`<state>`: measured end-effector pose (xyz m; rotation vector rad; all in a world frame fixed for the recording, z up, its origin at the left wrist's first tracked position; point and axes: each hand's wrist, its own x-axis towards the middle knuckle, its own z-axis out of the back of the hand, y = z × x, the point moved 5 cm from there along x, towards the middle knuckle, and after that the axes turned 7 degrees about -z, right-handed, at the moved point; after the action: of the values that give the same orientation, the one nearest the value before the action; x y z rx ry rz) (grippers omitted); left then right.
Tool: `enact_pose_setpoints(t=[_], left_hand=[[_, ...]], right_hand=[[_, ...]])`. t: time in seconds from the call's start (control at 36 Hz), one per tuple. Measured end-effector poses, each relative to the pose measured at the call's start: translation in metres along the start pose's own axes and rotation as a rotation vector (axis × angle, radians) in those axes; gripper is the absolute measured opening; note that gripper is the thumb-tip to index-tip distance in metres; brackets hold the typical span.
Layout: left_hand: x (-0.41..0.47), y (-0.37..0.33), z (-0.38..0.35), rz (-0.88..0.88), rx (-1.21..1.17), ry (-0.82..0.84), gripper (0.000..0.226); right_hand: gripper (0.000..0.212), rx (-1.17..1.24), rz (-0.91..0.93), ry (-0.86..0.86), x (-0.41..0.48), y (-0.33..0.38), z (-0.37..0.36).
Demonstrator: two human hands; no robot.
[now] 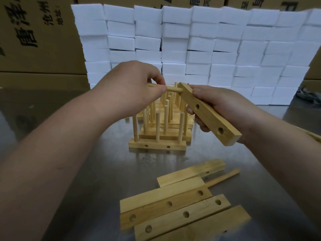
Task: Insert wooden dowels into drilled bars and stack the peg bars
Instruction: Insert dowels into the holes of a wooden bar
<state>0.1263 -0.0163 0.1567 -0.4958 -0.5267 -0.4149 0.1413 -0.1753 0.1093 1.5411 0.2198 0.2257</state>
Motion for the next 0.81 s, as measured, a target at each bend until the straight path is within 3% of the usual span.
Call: enact_pose_setpoints(t=[0.33,0.81], left_hand=[[0.0,0.0,-0.004,-0.028,0.042,0.01,0.005],[-0.002,0.011,-0.023,-0.011,-0.048,-0.001,0.015]], right_hand=[[0.025,-0.067,0.007,0.017,-0.003,0.002,-0.001],[0.021,-0.12,0.075,-0.022,-0.006,-0.004,-0.003]])
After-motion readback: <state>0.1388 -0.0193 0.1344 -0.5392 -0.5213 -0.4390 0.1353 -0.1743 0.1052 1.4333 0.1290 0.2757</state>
